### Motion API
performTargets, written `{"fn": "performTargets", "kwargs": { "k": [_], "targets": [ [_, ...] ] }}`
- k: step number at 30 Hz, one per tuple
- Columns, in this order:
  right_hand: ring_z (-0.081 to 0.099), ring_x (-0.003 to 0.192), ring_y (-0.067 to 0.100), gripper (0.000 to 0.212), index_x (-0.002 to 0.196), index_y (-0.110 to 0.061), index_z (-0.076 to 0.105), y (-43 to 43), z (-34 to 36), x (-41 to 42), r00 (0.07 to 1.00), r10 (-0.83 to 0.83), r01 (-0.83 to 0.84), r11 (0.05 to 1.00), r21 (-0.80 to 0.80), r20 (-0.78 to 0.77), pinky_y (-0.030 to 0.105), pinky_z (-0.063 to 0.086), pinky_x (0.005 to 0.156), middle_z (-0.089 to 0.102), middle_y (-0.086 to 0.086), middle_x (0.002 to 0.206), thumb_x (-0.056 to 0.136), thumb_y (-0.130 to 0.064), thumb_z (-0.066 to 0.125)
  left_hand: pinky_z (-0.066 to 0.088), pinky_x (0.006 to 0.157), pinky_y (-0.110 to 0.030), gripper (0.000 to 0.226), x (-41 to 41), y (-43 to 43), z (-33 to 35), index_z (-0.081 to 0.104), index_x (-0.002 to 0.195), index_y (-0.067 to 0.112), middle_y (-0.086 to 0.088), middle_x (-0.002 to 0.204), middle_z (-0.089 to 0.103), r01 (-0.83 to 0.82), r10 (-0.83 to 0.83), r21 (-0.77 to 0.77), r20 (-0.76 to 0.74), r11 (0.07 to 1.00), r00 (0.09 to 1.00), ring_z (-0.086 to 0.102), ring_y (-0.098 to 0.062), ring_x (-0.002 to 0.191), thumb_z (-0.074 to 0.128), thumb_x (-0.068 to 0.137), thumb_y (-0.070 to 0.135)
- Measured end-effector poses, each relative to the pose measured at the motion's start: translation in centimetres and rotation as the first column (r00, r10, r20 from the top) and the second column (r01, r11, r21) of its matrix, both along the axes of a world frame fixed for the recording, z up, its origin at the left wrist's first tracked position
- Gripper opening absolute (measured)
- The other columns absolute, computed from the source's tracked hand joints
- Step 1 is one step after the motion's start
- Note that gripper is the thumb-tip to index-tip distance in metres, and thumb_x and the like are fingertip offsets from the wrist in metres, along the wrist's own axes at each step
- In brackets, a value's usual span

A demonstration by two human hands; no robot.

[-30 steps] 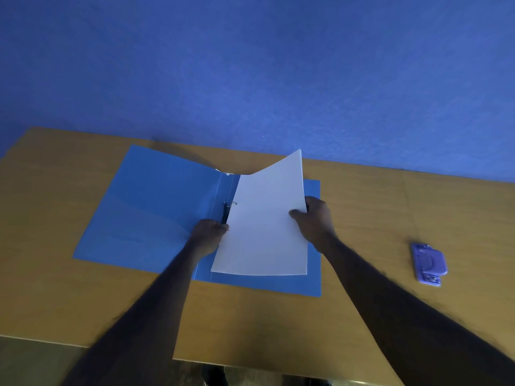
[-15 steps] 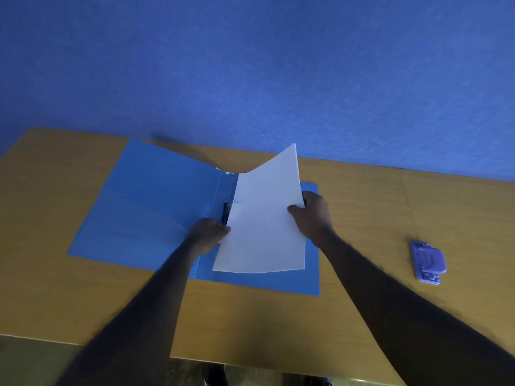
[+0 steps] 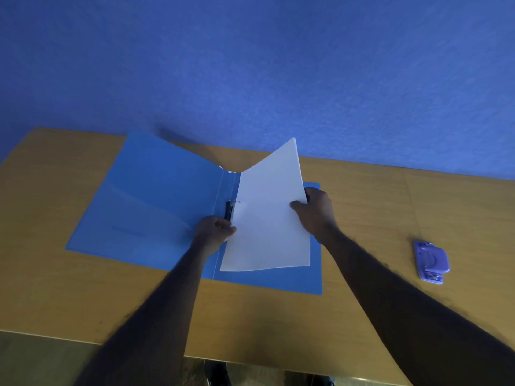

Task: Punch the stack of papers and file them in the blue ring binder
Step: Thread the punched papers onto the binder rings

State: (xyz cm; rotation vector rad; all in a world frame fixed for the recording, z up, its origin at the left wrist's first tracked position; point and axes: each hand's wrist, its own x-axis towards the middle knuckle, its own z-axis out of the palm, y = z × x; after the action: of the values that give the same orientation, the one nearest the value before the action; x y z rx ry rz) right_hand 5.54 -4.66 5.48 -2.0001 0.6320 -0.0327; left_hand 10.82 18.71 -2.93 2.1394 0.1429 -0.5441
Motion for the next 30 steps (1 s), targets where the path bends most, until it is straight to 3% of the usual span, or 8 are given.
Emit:
{"fn": "performTargets", "kwargs": {
  "k": [5, 10, 15, 20, 22, 25, 28, 30],
  "targets": [
    [0.066, 0.072, 0.026, 0.008, 0.083, -0.001, 0.062, 0.2, 0.6, 0.3, 1.0, 0.01, -0.01, 1.0, -0.002, 0.005, 0.03, 0.048, 0.054, 0.069, 0.009, 0.082, 0.08, -0.007, 0.057, 0.051, 0.064, -0.026, 0.007, -0.7, -0.1, -0.3, 0.072, 0.077, 0.012, 0.002, 0.068, 0.068, 0.001, 0.001, -0.034, 0.066, 0.999, 0.998, 0.063, -0.012, 0.065, 0.073, 0.08, 0.019],
    [0.068, 0.079, 0.026, 0.013, 0.088, -0.004, 0.065, -0.6, -0.7, 0.1, 1.0, -0.02, 0.019, 0.999, -0.033, -0.02, 0.044, 0.059, 0.067, 0.07, 0.007, 0.087, 0.079, -0.009, 0.057, 0.038, 0.054, -0.015, 0.019, -2.3, -0.4, -0.5, 0.076, 0.084, 0.011, 0.007, 0.061, 0.063, 0.094, -0.115, 0.093, 0.258, 0.991, 0.959, 0.057, -0.001, 0.059, 0.062, 0.089, 0.024],
    [0.066, 0.074, 0.027, 0.009, 0.079, -0.01, 0.062, -1.0, -2.7, -0.6, 0.993, -0.059, 0.055, 0.998, -0.035, -0.106, 0.032, 0.05, 0.057, 0.067, 0.006, 0.08, 0.076, -0.007, 0.055, 0.029, 0.051, -0.005, 0.021, -2.7, -0.7, -1.2, 0.075, 0.088, 0.007, 0.006, 0.064, 0.058, 0.067, -0.115, 0.148, 0.346, 0.987, 0.931, 0.05, 0.002, 0.057, 0.063, 0.09, 0.024],
    [0.068, 0.08, 0.031, 0.014, 0.083, -0.007, 0.066, -1.1, -5.1, -1.1, 0.976, -0.119, 0.127, 0.991, 0.031, -0.181, 0.031, 0.05, 0.059, 0.07, 0.011, 0.086, 0.076, -0.005, 0.054, 0.032, 0.057, -0.005, 0.018, -2.7, -0.7, -1.6, 0.074, 0.097, 0.011, 0.003, 0.078, 0.061, 0.049, -0.097, 0.144, 0.348, 0.988, 0.933, 0.058, -0.006, 0.069, 0.062, 0.09, 0.022],
    [0.068, 0.08, 0.029, 0.015, 0.087, -0.008, 0.067, -1.0, -5.6, -1.1, 0.974, -0.121, 0.131, 0.99, 0.045, -0.191, 0.029, 0.05, 0.058, 0.07, 0.01, 0.087, 0.077, -0.005, 0.055, 0.04, 0.067, -0.016, 0.022, -2.6, -0.7, -1.8, 0.072, 0.108, 0.014, -0.002, 0.087, 0.059, 0.085, -0.137, 0.16, 0.349, 0.984, 0.927, 0.056, -0.012, 0.077, 0.056, 0.094, 0.022],
    [0.066, 0.079, 0.028, 0.016, 0.09, -0.008, 0.065, -0.9, -6.1, -0.9, 0.968, -0.142, 0.151, 0.988, 0.03, -0.205, 0.026, 0.049, 0.056, 0.068, 0.008, 0.087, 0.076, -0.006, 0.056, 0.039, 0.068, -0.027, 0.028, -2.3, -0.8, -2.3, 0.071, 0.094, 0.007, -0.007, 0.085, 0.054, 0.111, -0.188, 0.246, 0.314, 0.963, 0.931, 0.058, -0.023, 0.079, 0.052, 0.096, 0.027],
    [0.064, 0.093, 0.03, 0.034, 0.109, -0.009, 0.059, -0.6, -6.5, -0.9, 0.945, -0.2, 0.202, 0.979, -0.021, -0.259, 0.037, 0.056, 0.073, 0.066, 0.011, 0.107, 0.075, -0.013, 0.059, 0.038, 0.067, -0.028, 0.031, -2.2, -1.0, -2.3, 0.069, 0.092, 0.006, -0.014, 0.091, 0.056, 0.111, -0.187, 0.269, 0.275, 0.957, 0.943, 0.055, -0.024, 0.076, 0.049, 0.096, 0.029],
    [0.053, 0.113, 0.033, 0.057, 0.13, -0.009, 0.045, -0.1, -6.7, -1.2, 0.929, -0.209, 0.138, 0.962, -0.236, -0.307, 0.041, 0.047, 0.091, 0.053, 0.013, 0.126, 0.077, -0.02, 0.063, 0.037, 0.068, -0.027, 0.029, -2.3, -0.9, -2.3, 0.07, 0.097, 0.008, -0.014, 0.094, 0.056, 0.12, -0.192, 0.264, 0.268, 0.957, 0.944, 0.051, -0.02, 0.076, 0.049, 0.097, 0.028]
  ]
}}
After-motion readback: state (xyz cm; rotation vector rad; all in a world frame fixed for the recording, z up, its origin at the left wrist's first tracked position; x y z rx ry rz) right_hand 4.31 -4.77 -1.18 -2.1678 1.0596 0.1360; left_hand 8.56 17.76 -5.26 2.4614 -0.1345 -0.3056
